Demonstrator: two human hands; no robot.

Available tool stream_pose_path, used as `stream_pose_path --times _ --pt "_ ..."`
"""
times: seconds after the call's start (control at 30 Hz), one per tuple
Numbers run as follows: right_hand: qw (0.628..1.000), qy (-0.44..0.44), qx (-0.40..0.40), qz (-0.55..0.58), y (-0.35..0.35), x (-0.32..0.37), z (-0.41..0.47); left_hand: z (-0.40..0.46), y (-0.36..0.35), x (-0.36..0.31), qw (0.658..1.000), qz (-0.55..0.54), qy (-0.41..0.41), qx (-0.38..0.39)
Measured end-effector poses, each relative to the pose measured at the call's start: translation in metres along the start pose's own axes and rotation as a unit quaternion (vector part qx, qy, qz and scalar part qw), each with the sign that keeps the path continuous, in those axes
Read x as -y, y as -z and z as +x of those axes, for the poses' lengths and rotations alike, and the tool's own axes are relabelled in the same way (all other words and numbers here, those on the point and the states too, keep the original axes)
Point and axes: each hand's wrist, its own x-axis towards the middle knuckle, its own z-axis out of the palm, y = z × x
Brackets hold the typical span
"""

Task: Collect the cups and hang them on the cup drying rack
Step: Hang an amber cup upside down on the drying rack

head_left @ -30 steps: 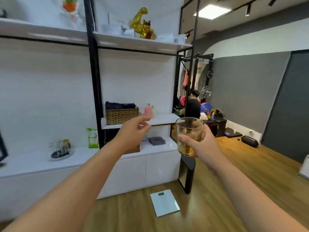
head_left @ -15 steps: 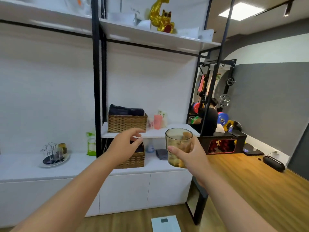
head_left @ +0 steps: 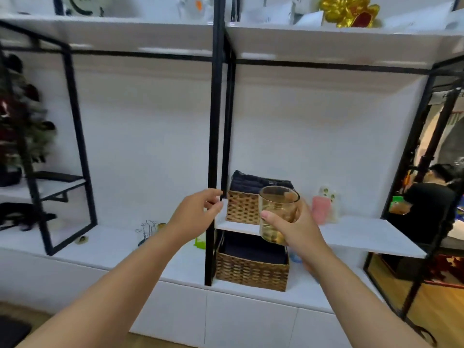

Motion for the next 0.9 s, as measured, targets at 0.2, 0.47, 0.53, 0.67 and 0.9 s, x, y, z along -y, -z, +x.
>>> stream_pose_path --times 0.2,0.47,0.53,0.67,0.9 --pt "0.993 0.011 0.114 0.039 -0.075 -0.024 0.102 0.055 0.035 0.06 0.994 0.058 0.067 -0.057" --pt "0.972 0.006 0.221 0.082 -0.187 -0.06 0.215 0.104 0.082 0.129 0.972 0.131 0.139 -0.136" --pt "0.968 0.004 0.238 0.079 -0.216 -0.07 0.23 0.109 0.092 0.148 0.967 0.145 0.153 -0.143" --pt "0.963 -0.001 0.258 0.079 -0.274 -0.077 0.259 0.126 0.121 0.185 0.96 0.151 0.174 -0.157" --pt "0.969 0.007 0.233 0.076 -0.383 -0.075 0.305 0.176 0.189 0.265 0.964 0.153 0.15 -0.158"
